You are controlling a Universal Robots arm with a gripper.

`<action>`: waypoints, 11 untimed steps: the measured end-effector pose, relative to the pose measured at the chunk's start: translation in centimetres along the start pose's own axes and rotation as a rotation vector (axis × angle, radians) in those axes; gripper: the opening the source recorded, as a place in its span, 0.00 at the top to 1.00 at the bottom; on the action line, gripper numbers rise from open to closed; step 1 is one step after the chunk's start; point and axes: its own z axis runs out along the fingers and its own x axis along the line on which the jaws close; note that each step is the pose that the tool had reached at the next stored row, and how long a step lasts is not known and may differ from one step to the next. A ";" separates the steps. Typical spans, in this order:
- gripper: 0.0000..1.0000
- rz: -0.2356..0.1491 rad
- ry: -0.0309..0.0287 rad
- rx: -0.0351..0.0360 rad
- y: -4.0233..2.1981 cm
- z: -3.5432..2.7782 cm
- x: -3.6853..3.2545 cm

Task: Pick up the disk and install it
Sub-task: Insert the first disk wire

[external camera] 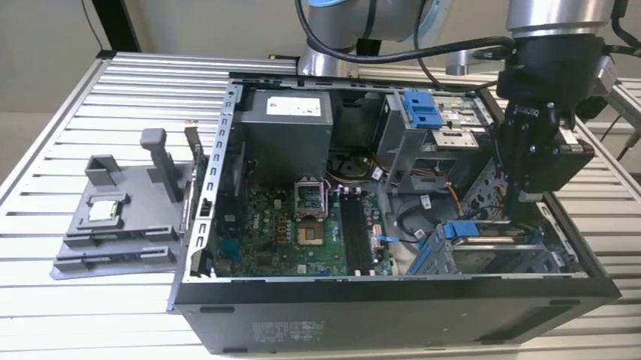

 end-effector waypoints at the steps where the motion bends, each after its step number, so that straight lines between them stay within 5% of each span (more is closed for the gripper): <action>1: 0.00 0.000 0.0000 0.0000 0.00 0.00 0.00; 3: 0.00 0.000 -0.0049 -0.0005 0.00 0.03 0.05; 8: 0.00 0.006 -0.0896 -0.0110 -0.02 0.21 0.36; 11: 0.00 0.008 -0.1181 -0.0149 -0.08 0.13 0.78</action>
